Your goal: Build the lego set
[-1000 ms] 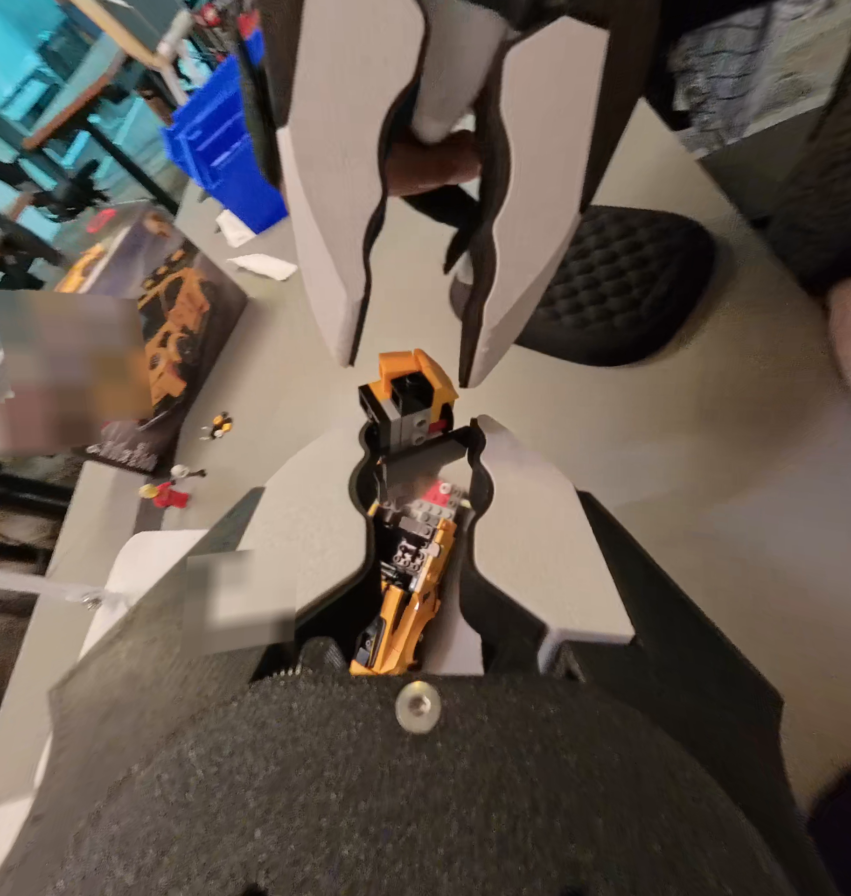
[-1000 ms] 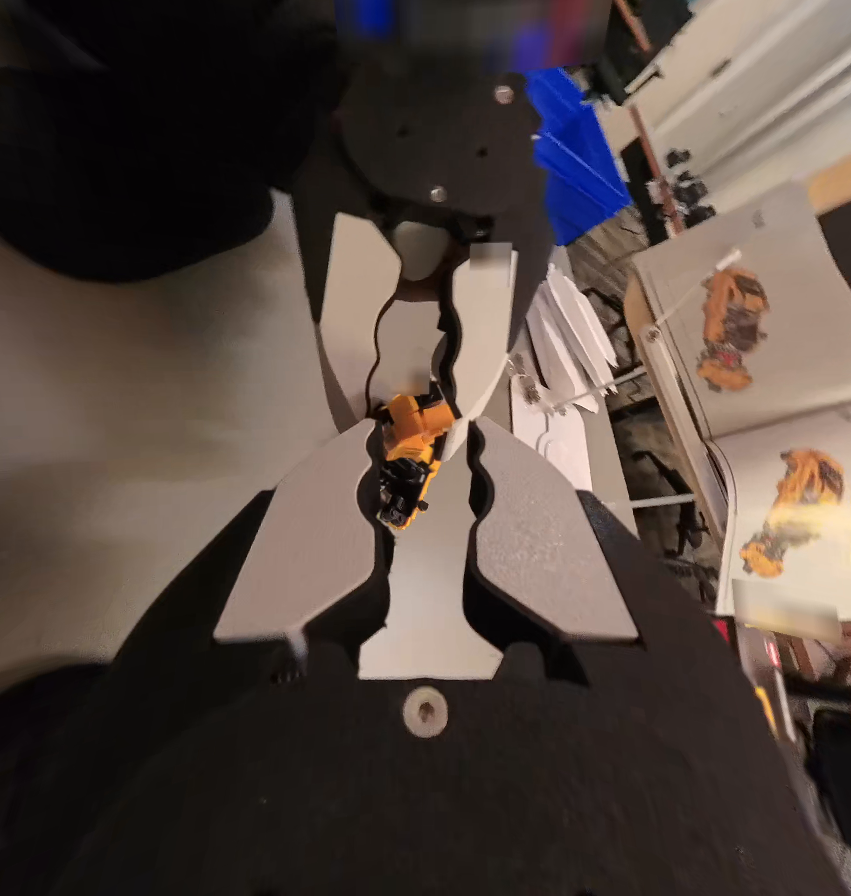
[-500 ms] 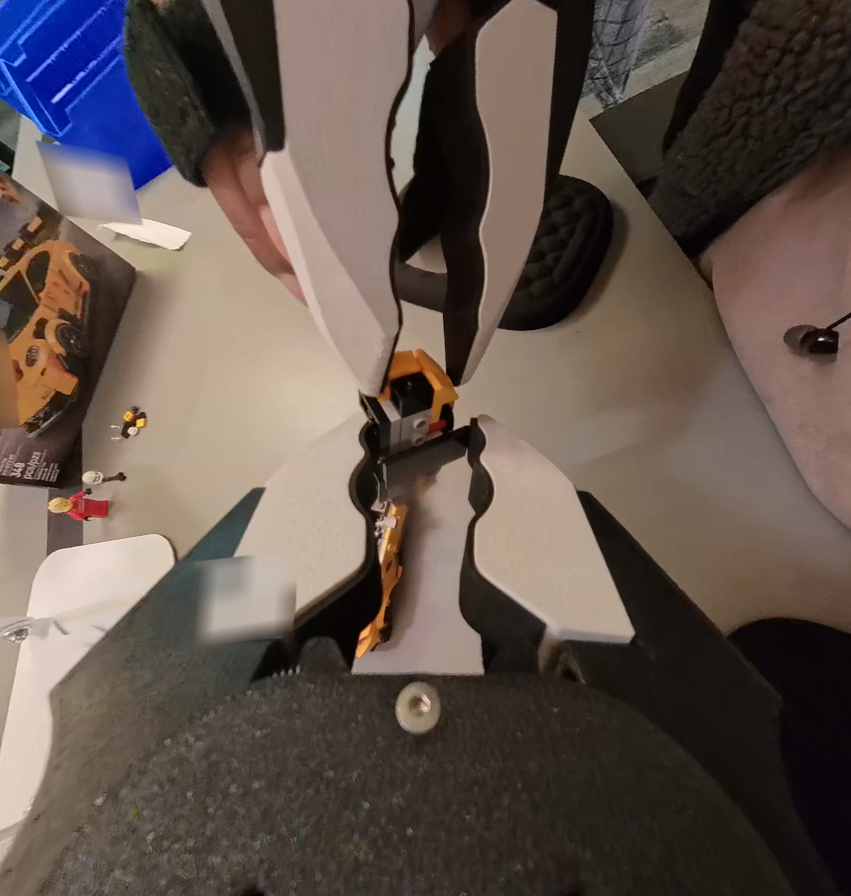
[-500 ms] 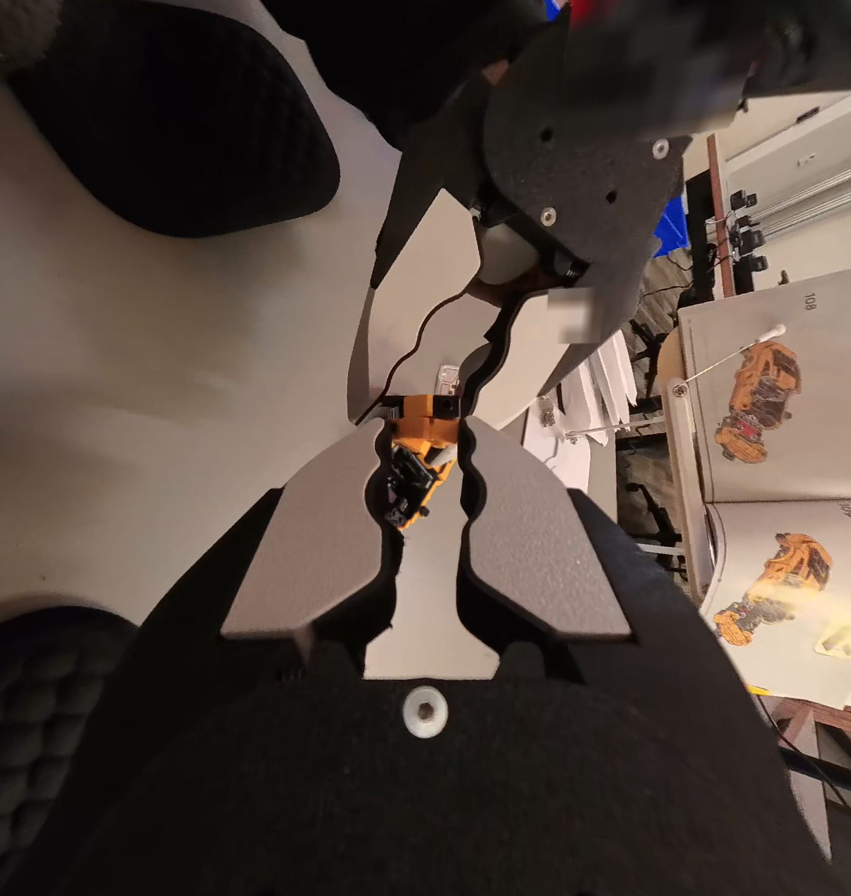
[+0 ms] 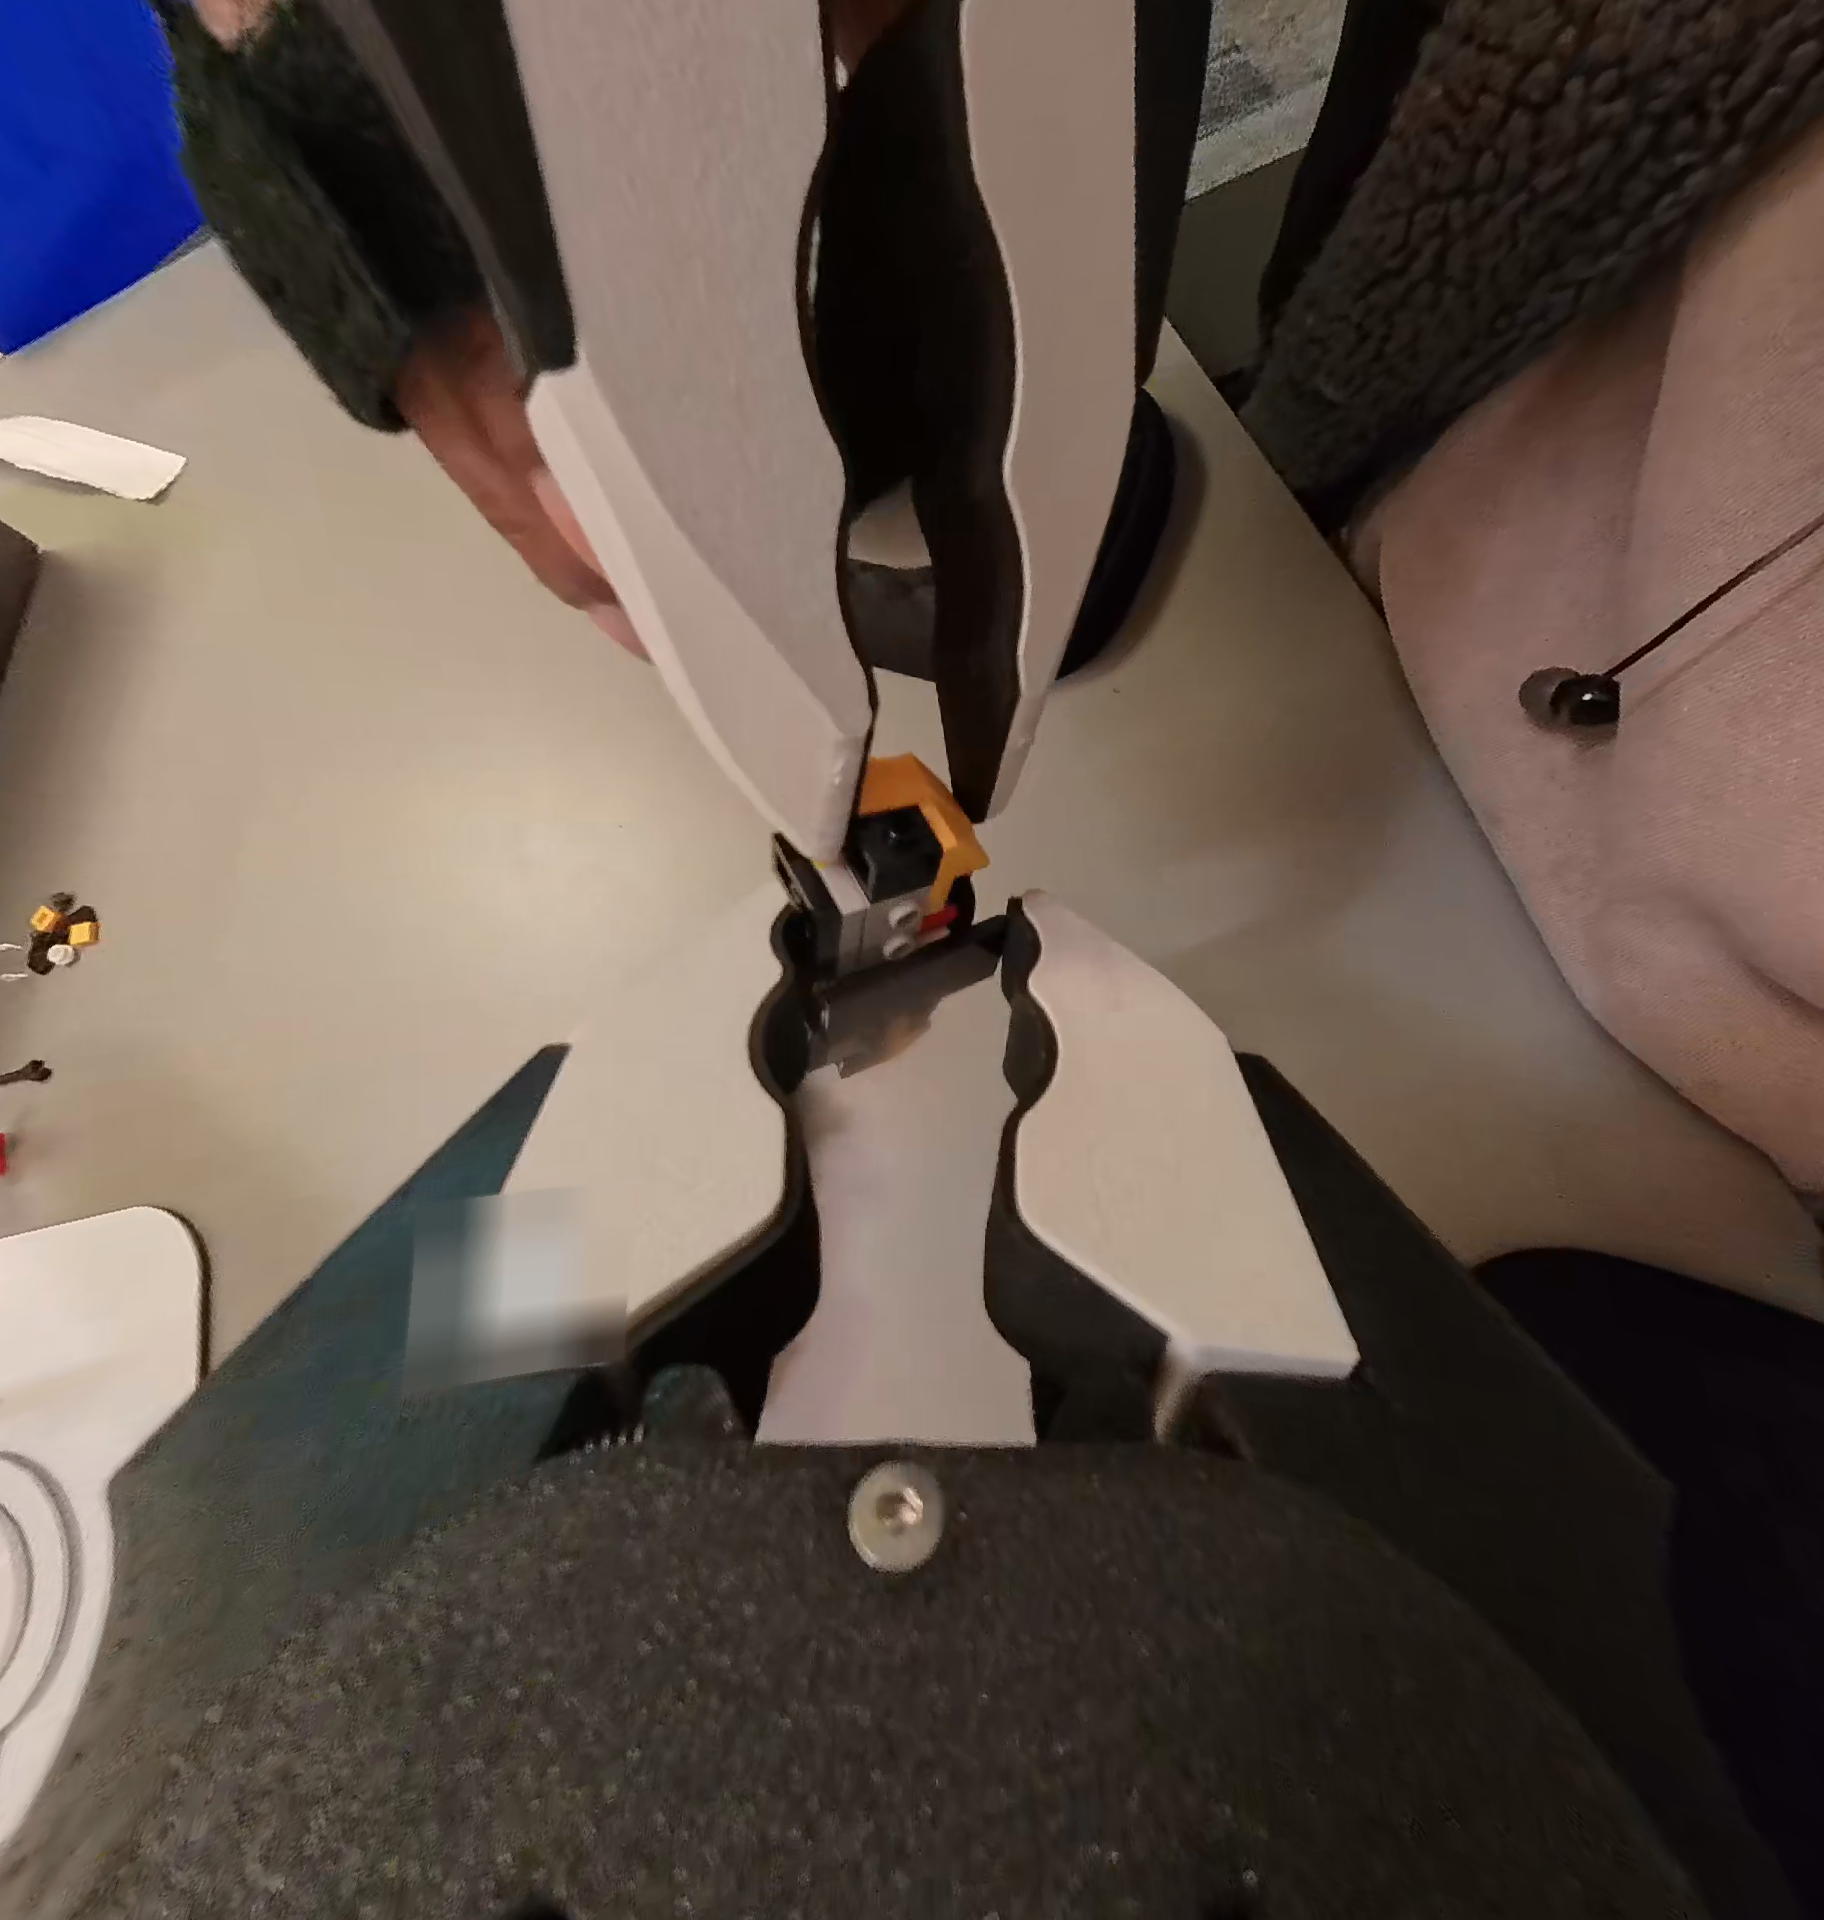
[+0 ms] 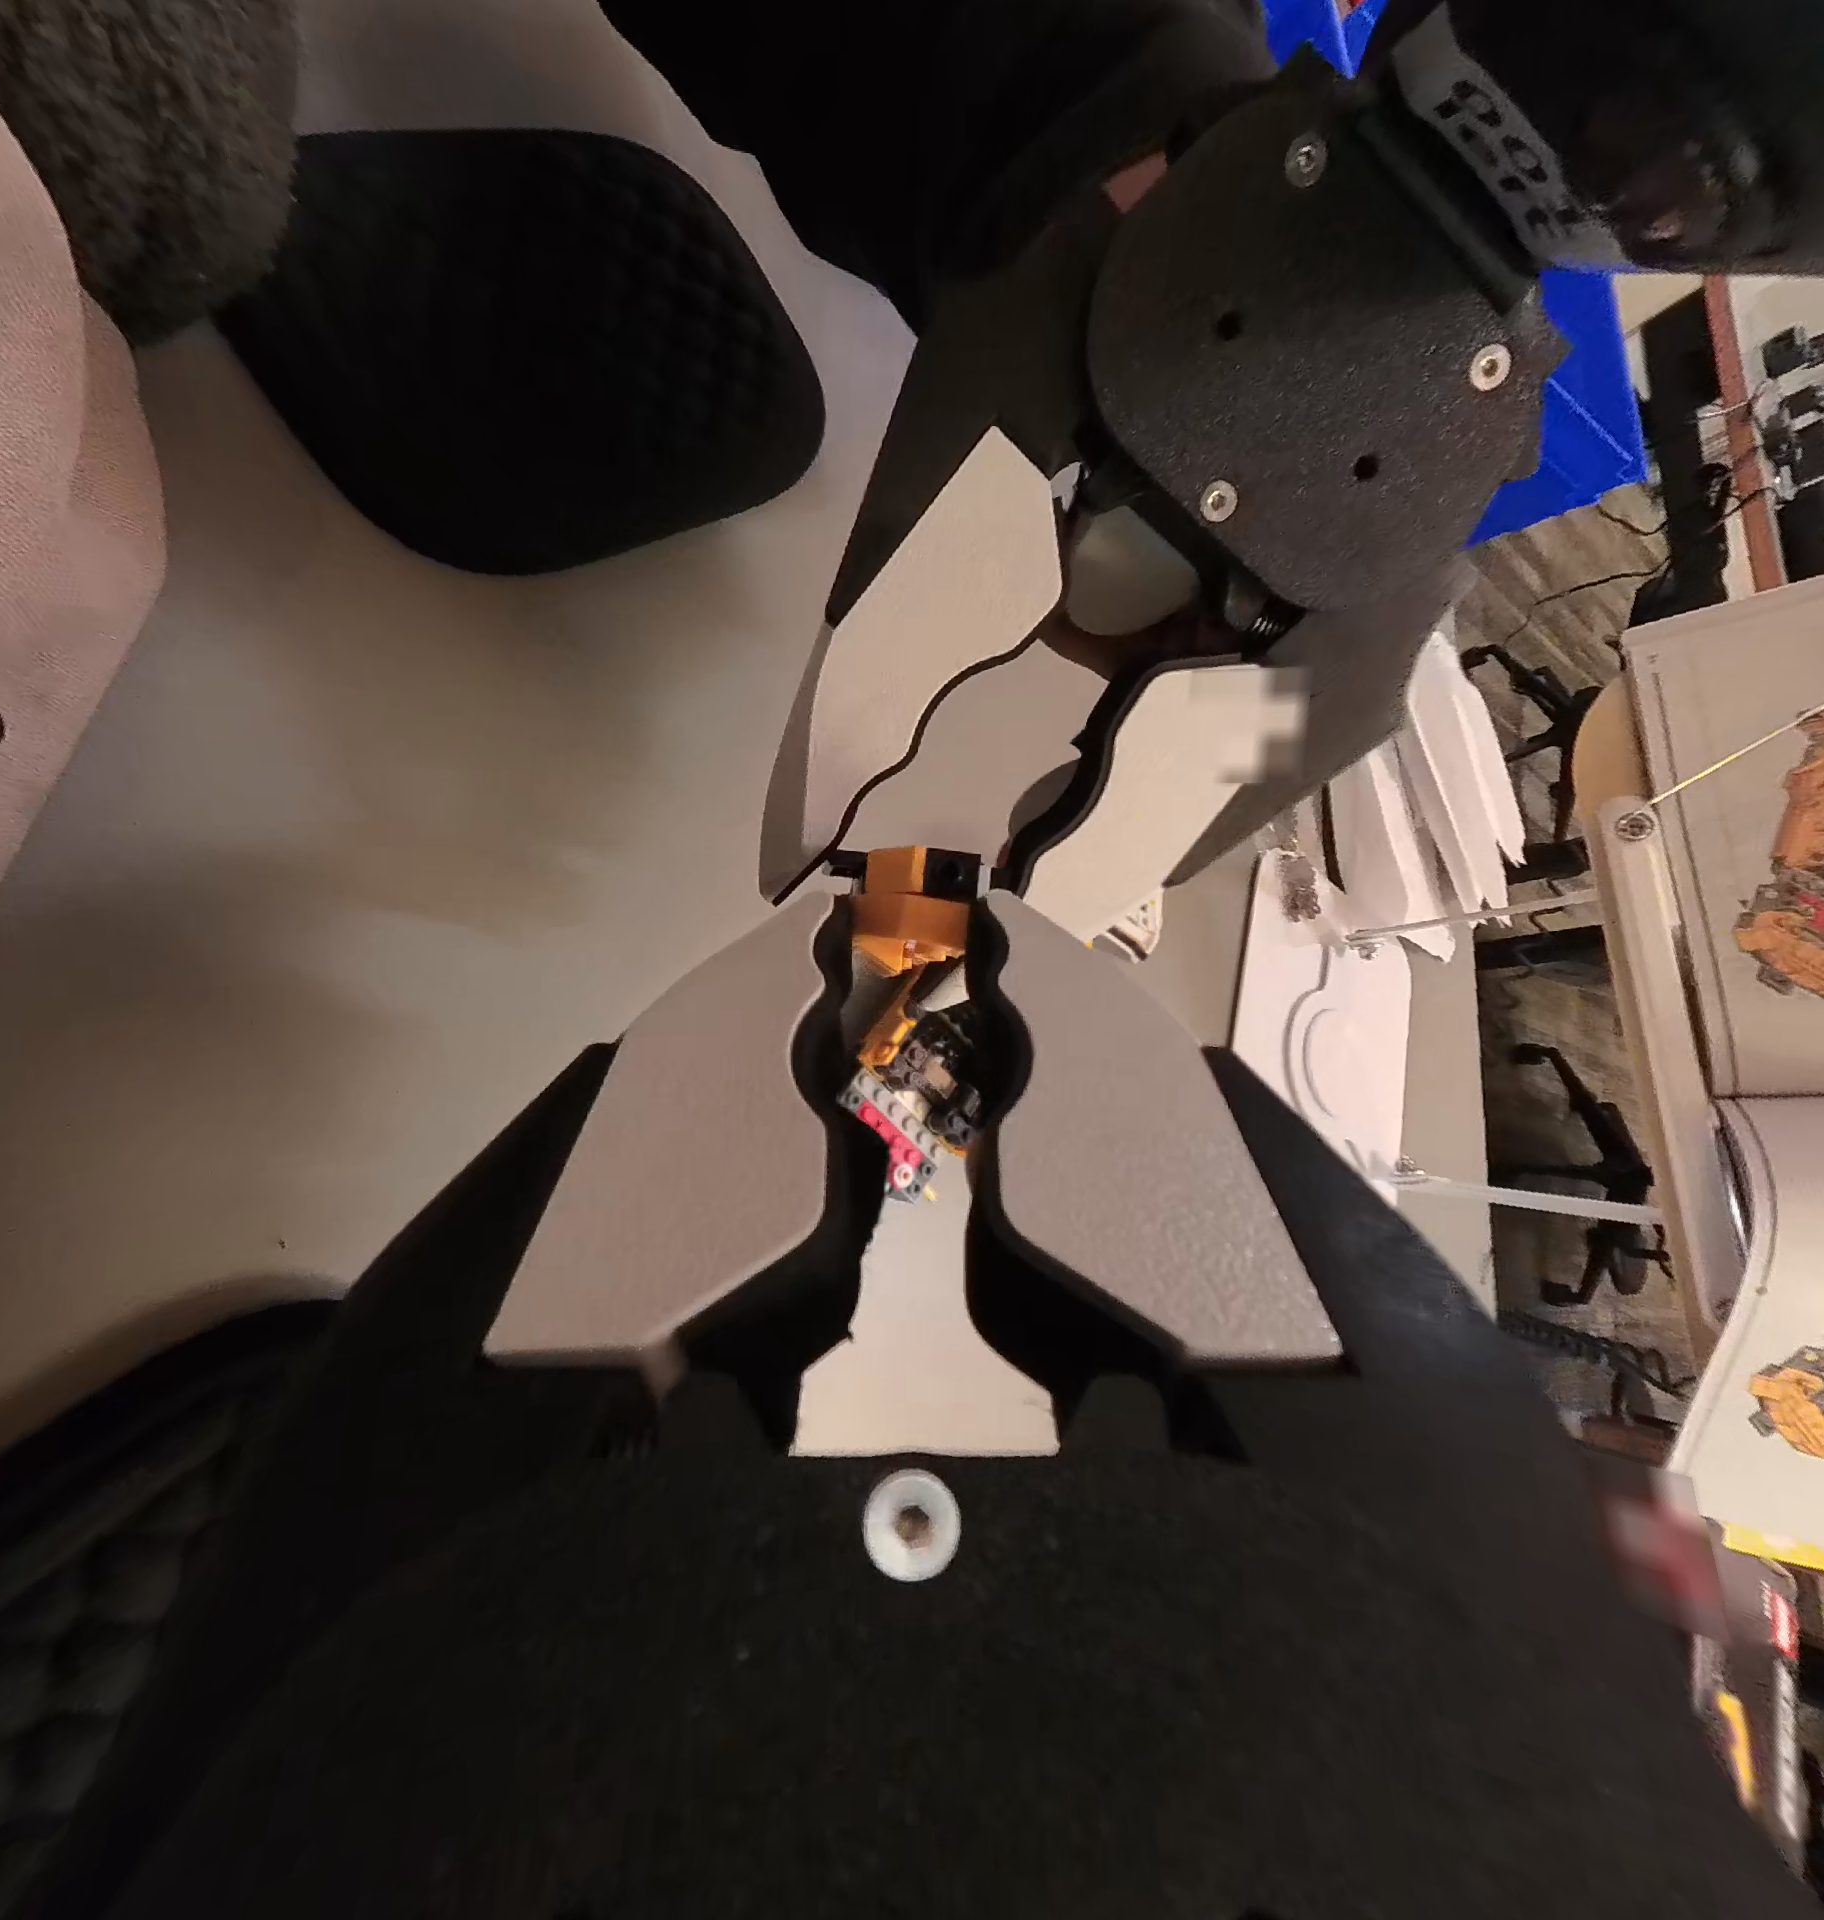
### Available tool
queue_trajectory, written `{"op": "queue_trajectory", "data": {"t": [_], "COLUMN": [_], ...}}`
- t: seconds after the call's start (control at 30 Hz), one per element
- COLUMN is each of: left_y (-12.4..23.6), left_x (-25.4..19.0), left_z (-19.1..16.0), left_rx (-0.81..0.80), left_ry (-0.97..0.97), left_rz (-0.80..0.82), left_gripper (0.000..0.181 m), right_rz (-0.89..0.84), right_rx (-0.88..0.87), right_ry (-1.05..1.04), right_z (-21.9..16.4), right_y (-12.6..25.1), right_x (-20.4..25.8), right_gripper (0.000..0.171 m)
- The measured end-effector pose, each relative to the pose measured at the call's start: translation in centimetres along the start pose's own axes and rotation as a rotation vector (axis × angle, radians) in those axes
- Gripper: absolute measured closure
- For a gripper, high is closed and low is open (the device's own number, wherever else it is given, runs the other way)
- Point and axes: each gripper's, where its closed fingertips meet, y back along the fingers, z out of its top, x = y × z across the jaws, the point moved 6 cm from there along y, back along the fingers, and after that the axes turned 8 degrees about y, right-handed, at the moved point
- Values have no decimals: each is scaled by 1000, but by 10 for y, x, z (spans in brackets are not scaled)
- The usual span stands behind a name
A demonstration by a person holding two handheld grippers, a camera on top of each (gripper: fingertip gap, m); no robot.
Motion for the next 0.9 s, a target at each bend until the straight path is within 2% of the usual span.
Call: {"op": "queue_trajectory", "data": {"t": [0.3,0.53,0.7,0.9], "left_y": [-2,-1,-2,-2], "left_x": [-3,-2,-4,-7], "left_z": [0,-1,4,4], "left_rx": [2,-11,-31,-39], "left_ry": [3,17,23,18], "left_rz": [-25,-46,-71,-94], "left_gripper": [146,146,146,146], "right_rz": [25,2,-10,14], "right_rx": [-11,-67,-81,-89], "right_ry": [-66,-87,-68,-73], "right_z": [0,6,8,11], "right_y": [5,14,12,14], "right_x": [2,-3,-2,-2], "right_gripper": [151,144,152,153]}}
